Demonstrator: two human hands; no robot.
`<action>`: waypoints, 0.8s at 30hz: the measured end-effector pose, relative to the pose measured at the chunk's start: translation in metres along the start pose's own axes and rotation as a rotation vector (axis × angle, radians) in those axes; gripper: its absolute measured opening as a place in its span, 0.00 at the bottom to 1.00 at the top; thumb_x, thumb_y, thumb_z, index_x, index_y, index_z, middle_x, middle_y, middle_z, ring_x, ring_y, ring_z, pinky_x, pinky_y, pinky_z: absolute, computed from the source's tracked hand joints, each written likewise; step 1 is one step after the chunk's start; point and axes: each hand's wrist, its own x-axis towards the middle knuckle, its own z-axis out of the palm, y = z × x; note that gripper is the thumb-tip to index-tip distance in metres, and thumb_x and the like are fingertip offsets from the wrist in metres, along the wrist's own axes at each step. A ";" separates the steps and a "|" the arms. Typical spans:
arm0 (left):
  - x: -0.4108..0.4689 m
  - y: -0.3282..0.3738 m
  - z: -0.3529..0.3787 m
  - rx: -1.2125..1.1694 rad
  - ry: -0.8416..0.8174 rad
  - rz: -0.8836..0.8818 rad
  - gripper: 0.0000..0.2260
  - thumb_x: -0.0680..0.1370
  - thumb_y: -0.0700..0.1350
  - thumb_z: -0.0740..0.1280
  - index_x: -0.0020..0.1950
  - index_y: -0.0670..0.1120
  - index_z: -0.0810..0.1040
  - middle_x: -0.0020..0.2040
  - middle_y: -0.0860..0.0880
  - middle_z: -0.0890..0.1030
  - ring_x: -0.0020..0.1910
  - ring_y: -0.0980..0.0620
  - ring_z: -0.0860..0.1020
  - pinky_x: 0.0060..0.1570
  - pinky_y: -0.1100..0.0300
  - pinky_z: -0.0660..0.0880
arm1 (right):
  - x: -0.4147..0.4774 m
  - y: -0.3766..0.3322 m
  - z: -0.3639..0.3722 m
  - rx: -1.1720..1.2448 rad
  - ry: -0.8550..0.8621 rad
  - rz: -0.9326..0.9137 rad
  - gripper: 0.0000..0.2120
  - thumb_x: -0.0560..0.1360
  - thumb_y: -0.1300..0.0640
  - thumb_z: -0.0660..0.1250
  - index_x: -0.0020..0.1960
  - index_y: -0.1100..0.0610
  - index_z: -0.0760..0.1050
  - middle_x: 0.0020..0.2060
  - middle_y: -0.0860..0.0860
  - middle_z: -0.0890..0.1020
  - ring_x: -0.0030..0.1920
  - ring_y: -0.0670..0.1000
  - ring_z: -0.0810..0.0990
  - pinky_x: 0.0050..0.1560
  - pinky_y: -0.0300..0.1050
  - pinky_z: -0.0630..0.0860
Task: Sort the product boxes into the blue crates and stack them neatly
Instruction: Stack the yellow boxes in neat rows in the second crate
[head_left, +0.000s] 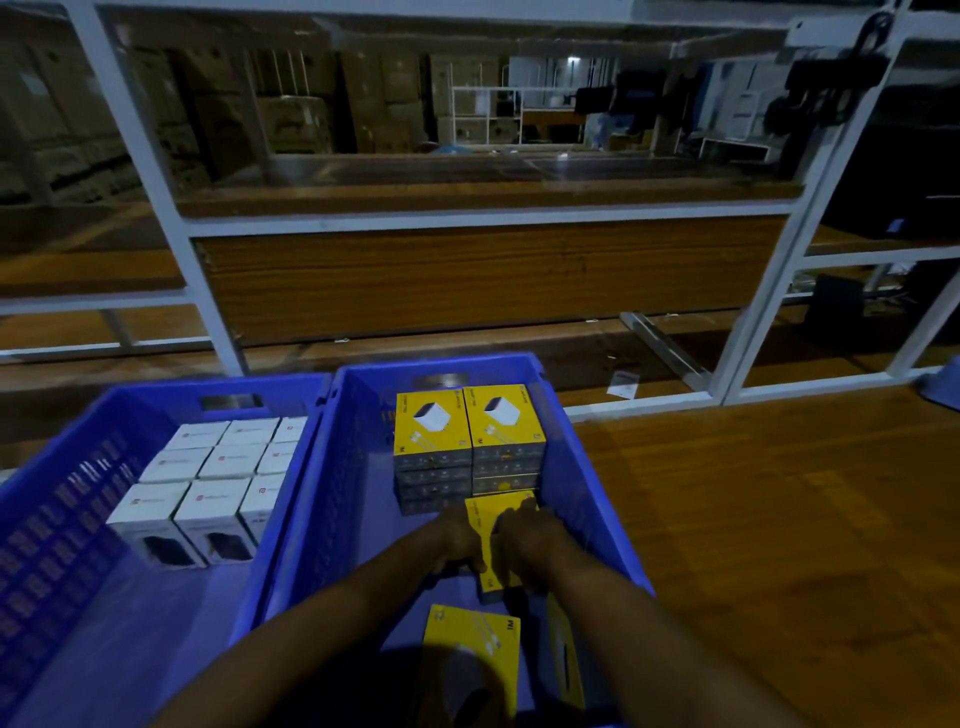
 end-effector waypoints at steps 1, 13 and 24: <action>0.002 0.000 0.001 -0.006 0.036 0.031 0.13 0.67 0.32 0.78 0.35 0.42 0.74 0.40 0.39 0.80 0.47 0.42 0.82 0.44 0.51 0.76 | 0.001 -0.001 -0.002 0.034 -0.006 -0.002 0.29 0.72 0.58 0.73 0.71 0.60 0.70 0.72 0.62 0.66 0.74 0.67 0.60 0.66 0.64 0.68; 0.011 0.009 -0.011 0.194 0.204 0.226 0.17 0.73 0.33 0.68 0.27 0.46 0.68 0.31 0.35 0.76 0.33 0.46 0.73 0.32 0.58 0.69 | -0.001 0.000 -0.033 0.316 0.116 0.011 0.22 0.62 0.56 0.81 0.53 0.59 0.81 0.51 0.56 0.82 0.51 0.57 0.83 0.42 0.48 0.78; -0.054 0.003 -0.043 0.564 -0.419 -0.128 0.14 0.78 0.35 0.68 0.63 0.31 0.75 0.49 0.34 0.82 0.44 0.38 0.83 0.58 0.39 0.77 | 0.001 -0.032 -0.015 0.316 -0.118 -0.260 0.10 0.69 0.49 0.76 0.42 0.54 0.79 0.46 0.49 0.81 0.49 0.54 0.77 0.59 0.55 0.69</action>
